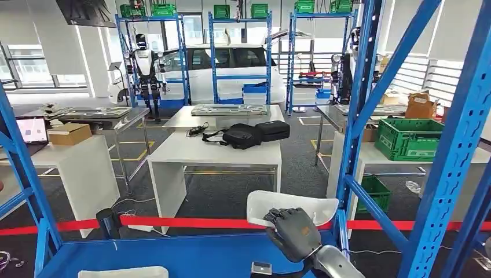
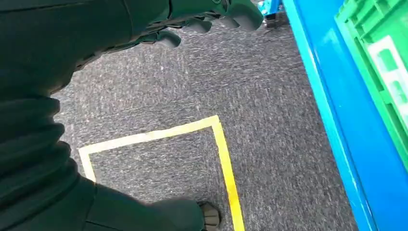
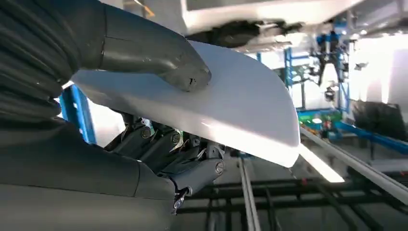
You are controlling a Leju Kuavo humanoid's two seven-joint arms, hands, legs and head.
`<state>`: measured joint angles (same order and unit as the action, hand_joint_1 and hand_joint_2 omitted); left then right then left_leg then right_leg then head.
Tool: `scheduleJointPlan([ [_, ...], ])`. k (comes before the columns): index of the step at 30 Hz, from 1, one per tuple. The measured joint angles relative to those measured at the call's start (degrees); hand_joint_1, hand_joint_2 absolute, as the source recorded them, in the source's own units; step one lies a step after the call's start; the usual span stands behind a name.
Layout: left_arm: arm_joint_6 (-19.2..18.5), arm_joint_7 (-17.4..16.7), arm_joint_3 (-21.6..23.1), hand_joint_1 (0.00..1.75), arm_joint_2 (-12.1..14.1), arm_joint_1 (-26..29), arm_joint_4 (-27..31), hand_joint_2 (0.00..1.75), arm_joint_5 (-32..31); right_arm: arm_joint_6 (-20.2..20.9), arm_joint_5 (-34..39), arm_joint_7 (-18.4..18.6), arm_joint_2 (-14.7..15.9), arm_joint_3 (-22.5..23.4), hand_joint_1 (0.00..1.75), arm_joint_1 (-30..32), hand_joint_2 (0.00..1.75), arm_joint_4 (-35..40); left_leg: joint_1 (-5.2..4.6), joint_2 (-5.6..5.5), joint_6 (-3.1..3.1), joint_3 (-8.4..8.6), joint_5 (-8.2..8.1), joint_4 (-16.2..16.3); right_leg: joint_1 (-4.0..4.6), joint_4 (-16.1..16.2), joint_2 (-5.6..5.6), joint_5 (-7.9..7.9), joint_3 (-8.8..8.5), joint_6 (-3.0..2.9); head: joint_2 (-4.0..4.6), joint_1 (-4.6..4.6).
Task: Take the parts from the cabinet and place them on the table.
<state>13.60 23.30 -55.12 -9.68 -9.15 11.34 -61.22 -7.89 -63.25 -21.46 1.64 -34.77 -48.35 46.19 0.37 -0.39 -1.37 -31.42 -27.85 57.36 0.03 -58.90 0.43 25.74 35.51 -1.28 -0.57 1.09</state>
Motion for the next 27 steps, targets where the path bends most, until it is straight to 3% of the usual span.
scheduleJointPlan([
  [15, 2.34, -1.92, -0.94, 0.0, 1.22, -0.24, 0.09, 1.75, 1.75, 0.35, -1.44, -0.24, -1.84, -0.44, 1.61, 1.38, 1.75, 6.84, -0.24, 0.0, 0.37, -0.16, -0.22, 0.39, -0.27, 0.02, -0.01, -0.06, 0.0, 0.2, 0.0, 0.0],
  [19, 2.53, -1.9, -1.05, 0.0, 1.7, -0.24, 0.13, 1.75, 1.77, 0.31, -1.66, -0.13, -1.88, -0.57, 1.61, 1.62, 1.75, 8.55, -0.48, -0.01, 0.94, -0.3, -0.07, 0.6, -0.48, 0.29, 0.01, -0.43, -0.1, 0.92, 0.0, 0.02],
  [21, 2.51, -1.6, -1.07, 0.0, 1.62, -0.25, 0.13, 1.75, 1.79, 0.16, -1.62, 0.02, -1.84, -0.55, 1.61, 1.84, 1.75, 9.66, 0.33, 0.34, 1.3, 0.21, 0.8, -0.57, -0.42, -0.18, 0.03, 0.12, 0.03, 1.26, 0.0, -0.02],
  [22, 2.51, -1.49, -1.09, 0.0, 1.64, -0.28, 0.15, 1.75, 1.88, 0.11, -1.55, 0.07, -1.84, -0.55, 1.61, 1.84, 1.75, 10.09, 0.39, 0.35, 1.57, 0.16, 0.99, -0.84, -0.23, -2.29, -0.03, 1.95, 0.99, 1.52, 0.0, 0.2],
  [25, 2.49, -1.27, -1.51, 0.0, 1.79, -0.29, 0.22, 1.75, 1.97, 0.04, -1.53, 0.22, -1.73, -0.52, 1.61, 2.78, 1.75, 10.82, 0.5, 0.6, 1.67, 0.01, 1.06, -0.79, -0.86, -15.01, -0.07, 7.89, 6.56, 2.31, 0.0, 0.24],
  [26, 2.45, -1.25, -1.57, 0.0, 1.81, -0.28, 0.22, 1.75, 2.01, 0.04, -1.53, 0.26, -1.66, -0.52, 1.61, 3.31, 1.75, 11.06, 0.6, 0.6, 1.65, -0.04, 1.04, -0.68, -1.04, -17.29, -0.08, 8.11, 7.59, 2.49, 0.0, 0.22],
  [27, 2.38, -1.22, -1.62, 0.0, 1.84, -0.26, 0.2, 1.75, 2.03, 0.04, -1.53, 0.48, -1.49, -0.48, 1.61, 3.76, 1.75, 11.39, 0.81, 0.59, 1.52, -0.11, 0.96, -0.5, -1.24, -16.41, -0.11, 6.69, 7.19, 2.7, 0.0, 0.24],
])
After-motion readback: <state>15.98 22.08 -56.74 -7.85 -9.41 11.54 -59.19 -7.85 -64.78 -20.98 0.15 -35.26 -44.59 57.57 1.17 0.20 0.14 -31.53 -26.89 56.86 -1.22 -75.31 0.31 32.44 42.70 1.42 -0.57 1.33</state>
